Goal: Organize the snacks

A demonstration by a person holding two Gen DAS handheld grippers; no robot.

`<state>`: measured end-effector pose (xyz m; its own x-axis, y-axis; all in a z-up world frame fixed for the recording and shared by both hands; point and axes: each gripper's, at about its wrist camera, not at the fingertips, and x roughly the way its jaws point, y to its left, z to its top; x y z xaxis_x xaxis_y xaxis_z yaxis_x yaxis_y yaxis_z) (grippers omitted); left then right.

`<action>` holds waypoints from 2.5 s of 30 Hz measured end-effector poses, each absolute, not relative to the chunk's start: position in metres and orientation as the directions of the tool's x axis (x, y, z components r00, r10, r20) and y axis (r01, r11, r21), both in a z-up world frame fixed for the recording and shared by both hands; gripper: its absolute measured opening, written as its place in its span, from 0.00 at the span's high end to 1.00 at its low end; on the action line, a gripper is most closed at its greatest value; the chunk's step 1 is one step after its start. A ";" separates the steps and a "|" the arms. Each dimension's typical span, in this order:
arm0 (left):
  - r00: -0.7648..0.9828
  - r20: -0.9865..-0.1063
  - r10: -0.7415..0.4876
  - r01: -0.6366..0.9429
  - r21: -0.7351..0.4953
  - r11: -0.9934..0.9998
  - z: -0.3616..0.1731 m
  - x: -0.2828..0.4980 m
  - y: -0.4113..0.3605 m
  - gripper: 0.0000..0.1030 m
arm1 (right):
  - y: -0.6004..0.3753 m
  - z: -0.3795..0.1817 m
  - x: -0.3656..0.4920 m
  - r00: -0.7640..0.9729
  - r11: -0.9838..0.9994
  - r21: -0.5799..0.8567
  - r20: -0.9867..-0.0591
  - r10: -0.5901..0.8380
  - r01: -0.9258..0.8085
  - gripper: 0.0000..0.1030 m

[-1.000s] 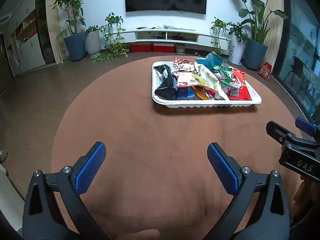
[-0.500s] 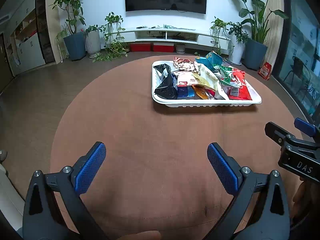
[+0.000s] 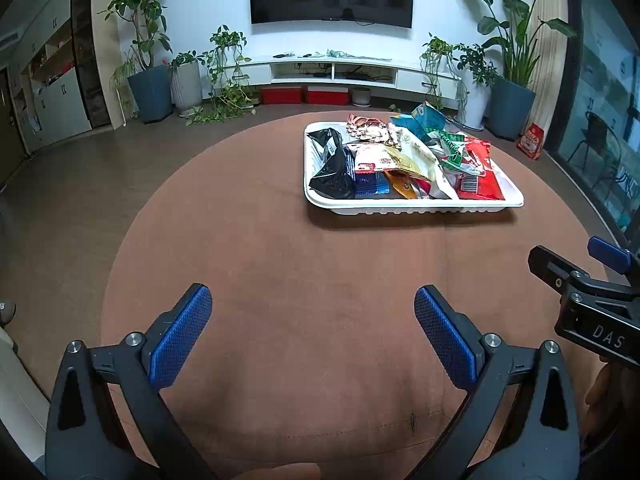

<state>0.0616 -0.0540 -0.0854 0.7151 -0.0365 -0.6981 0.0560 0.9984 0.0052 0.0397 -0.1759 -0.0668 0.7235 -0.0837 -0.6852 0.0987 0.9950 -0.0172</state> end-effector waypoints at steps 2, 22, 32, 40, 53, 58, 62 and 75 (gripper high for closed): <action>0.714 -0.699 -0.038 0.058 0.004 0.998 -0.086 0.062 -0.054 0.00 | -0.175 -0.067 0.039 0.723 0.995 -0.018 -0.685 -0.084 0.098 0.01; 0.714 -0.699 -0.040 0.063 0.007 0.998 -0.085 0.062 -0.053 0.00 | -0.175 -0.066 0.039 0.723 0.995 -0.018 -0.685 -0.084 0.098 0.01; 0.715 -0.698 -0.039 0.062 0.008 0.998 -0.086 0.062 -0.054 0.00 | -0.175 -0.066 0.040 0.723 0.995 -0.018 -0.686 -0.084 0.099 0.01; 0.715 -0.698 -0.040 0.063 0.007 0.998 -0.086 0.062 -0.054 0.00 | -0.176 -0.065 0.040 0.723 0.995 -0.018 -0.686 -0.084 0.098 0.01; 0.715 -0.698 -0.039 0.063 0.009 0.998 -0.086 0.062 -0.054 0.00 | -0.176 -0.065 0.040 0.722 0.995 -0.018 -0.687 -0.084 0.099 0.01; 0.715 -0.699 -0.037 0.062 0.010 0.998 -0.086 0.062 -0.054 0.00 | -0.175 -0.065 0.040 0.720 0.995 -0.018 -0.689 -0.083 0.097 0.01; 0.715 -0.698 -0.037 0.062 0.011 0.998 -0.086 0.062 -0.053 0.00 | -0.173 -0.069 0.037 0.717 0.995 -0.020 -0.693 -0.082 0.094 0.01; 0.715 -0.698 -0.035 0.063 0.014 0.998 -0.087 0.062 -0.052 0.00 | -0.174 -0.069 0.038 0.716 0.995 -0.020 -0.693 -0.082 0.094 0.01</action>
<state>0.0618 -0.0519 -0.0869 0.7152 -0.0351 -0.6981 0.0627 0.9979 0.0141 0.0380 -0.1737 -0.0695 0.7158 -0.0818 -0.6935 0.0944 0.9953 -0.0200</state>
